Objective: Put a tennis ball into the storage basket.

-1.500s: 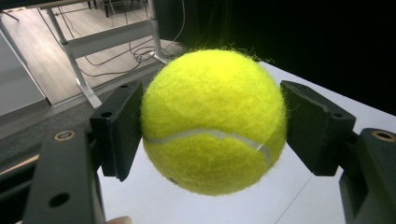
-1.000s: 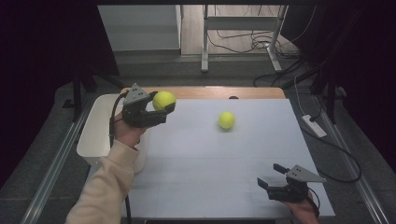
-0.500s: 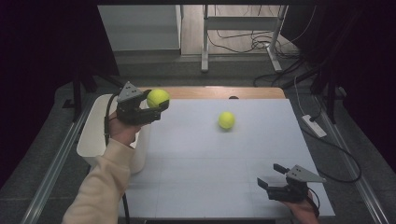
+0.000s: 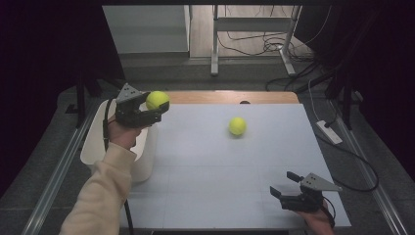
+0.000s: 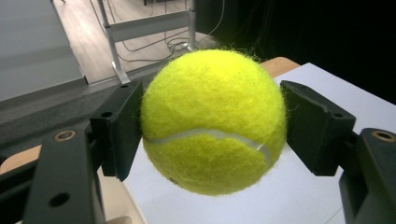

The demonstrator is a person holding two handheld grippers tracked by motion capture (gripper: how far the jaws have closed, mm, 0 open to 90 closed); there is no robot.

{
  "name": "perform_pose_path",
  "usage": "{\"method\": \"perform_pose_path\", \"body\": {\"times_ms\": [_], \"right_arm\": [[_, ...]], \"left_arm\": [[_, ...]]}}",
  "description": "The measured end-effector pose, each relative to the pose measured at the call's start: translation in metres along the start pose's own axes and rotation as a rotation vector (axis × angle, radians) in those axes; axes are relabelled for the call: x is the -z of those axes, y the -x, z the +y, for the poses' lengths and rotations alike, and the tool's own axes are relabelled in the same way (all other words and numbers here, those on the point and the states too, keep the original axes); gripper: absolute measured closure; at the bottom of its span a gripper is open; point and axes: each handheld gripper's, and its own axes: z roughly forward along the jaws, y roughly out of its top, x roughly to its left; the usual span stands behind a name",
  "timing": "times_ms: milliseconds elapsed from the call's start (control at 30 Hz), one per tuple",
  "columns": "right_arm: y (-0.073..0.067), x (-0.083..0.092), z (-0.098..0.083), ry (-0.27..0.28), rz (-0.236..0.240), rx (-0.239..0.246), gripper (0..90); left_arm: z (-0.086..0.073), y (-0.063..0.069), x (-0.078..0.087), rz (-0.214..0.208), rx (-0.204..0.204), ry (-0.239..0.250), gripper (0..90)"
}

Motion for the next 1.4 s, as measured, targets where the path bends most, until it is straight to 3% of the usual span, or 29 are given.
{"method": "perform_pose_path", "body": {"times_ms": [1400], "right_arm": [[0.001, 0.001, 0.001, 0.011, -0.01, -0.006, 10.8]], "left_arm": [[-0.007, -0.053, -0.001, 0.136, 0.081, -0.078, 26.8]]}}
